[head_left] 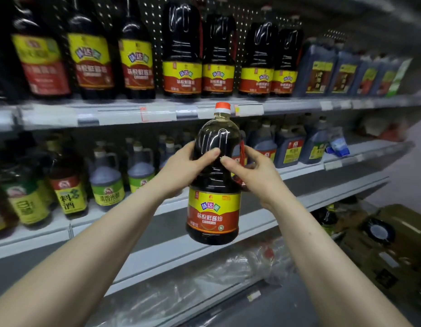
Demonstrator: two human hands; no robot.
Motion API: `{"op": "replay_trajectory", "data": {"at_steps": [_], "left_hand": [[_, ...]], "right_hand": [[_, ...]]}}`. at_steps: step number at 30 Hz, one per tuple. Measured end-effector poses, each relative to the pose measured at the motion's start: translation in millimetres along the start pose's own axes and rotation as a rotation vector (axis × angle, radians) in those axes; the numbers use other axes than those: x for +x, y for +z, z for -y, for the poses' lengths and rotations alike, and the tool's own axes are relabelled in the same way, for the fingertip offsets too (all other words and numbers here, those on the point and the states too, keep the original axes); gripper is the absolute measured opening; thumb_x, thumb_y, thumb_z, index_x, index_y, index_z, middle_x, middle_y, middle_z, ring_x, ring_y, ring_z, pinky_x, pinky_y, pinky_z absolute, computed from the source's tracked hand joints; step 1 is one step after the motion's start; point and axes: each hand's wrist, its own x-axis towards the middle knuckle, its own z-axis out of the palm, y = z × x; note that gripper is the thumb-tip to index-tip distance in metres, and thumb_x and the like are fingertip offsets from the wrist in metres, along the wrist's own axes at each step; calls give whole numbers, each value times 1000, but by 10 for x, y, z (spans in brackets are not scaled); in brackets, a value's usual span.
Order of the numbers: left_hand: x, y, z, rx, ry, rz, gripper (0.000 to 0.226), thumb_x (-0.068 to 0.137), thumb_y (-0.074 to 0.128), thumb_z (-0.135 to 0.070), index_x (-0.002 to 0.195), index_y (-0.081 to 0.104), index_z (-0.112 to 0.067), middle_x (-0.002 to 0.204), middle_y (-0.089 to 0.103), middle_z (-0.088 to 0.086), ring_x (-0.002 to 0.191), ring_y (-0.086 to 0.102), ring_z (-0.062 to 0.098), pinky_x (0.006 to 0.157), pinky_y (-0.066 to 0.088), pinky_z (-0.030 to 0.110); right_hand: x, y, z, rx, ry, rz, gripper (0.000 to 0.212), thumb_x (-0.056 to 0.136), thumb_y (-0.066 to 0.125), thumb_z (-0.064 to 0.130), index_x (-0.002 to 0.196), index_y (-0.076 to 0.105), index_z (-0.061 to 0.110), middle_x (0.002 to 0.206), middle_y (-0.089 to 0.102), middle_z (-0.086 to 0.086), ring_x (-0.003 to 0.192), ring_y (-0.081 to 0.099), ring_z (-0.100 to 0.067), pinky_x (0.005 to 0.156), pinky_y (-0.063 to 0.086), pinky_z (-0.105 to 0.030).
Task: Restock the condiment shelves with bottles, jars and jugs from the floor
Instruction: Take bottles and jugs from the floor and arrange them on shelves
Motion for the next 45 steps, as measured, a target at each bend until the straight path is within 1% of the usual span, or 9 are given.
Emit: {"op": "replay_trajectory", "data": {"at_steps": [7,12,16,19,23,26,31,35,45], "left_hand": [[187,-226,-182,18,50,-34,80,63,65,-79,125,59,-30,118,70,-2,109,67,19,99,51,48],[354,-306,-304,19,68,-88,83,63,65,-77,130,56,-27,123,68,2,113,65,23,102,48,49],[460,-363,-397,45,78,-177,74,64,64,-74,125,58,-32,116,71,-2,107,68,19,99,51,47],[567,-430,-494,88,103,-223,70,65,62,-74,123,58,-35,115,72,-4,105,69,16,99,52,46],[709,-532,-654,129,145,-305,76,65,62,-74,128,58,-30,120,69,-4,110,66,16,100,51,45],[817,-631,-831,198,177,-353,72,70,60,-74,128,58,-31,120,68,-9,111,64,11,99,52,43],[1031,-784,-1139,170,219,-375,52,84,69,-52,127,58,-25,115,71,-6,104,69,10,92,57,38],[1156,-847,-1378,193,283,-387,62,72,79,-51,123,60,-22,112,72,-5,99,70,8,83,56,25],[1482,-1014,-1522,220,352,-368,50,87,72,-33,132,56,-19,123,68,1,112,66,13,97,53,32]], "right_hand": [[251,32,288,3,-60,22,64,53,73,74,112,65,51,110,73,8,104,69,-18,89,58,-49],[554,-2,348,47,-136,53,30,67,80,58,92,64,62,95,74,14,92,72,-9,84,61,-39],[823,14,411,101,-173,108,38,75,82,47,110,69,41,92,76,16,87,73,-5,75,60,-29],[1033,8,491,115,-200,148,55,65,81,59,115,67,41,96,77,8,90,74,-11,82,61,-40],[1298,-2,657,123,-255,176,30,74,83,49,95,63,57,107,75,4,99,71,-15,87,59,-43],[1486,-27,846,135,-356,197,31,78,83,41,77,65,67,92,75,23,93,71,-3,88,59,-45],[1784,-104,1153,192,-409,225,26,76,85,42,96,68,45,98,77,10,96,73,-14,83,60,-39],[1966,-175,1377,196,-454,233,26,78,83,41,99,66,41,101,76,8,96,73,-11,82,61,-38],[2321,-257,1592,254,-517,226,26,74,88,36,88,66,41,102,76,4,97,73,-15,86,61,-42]]}}
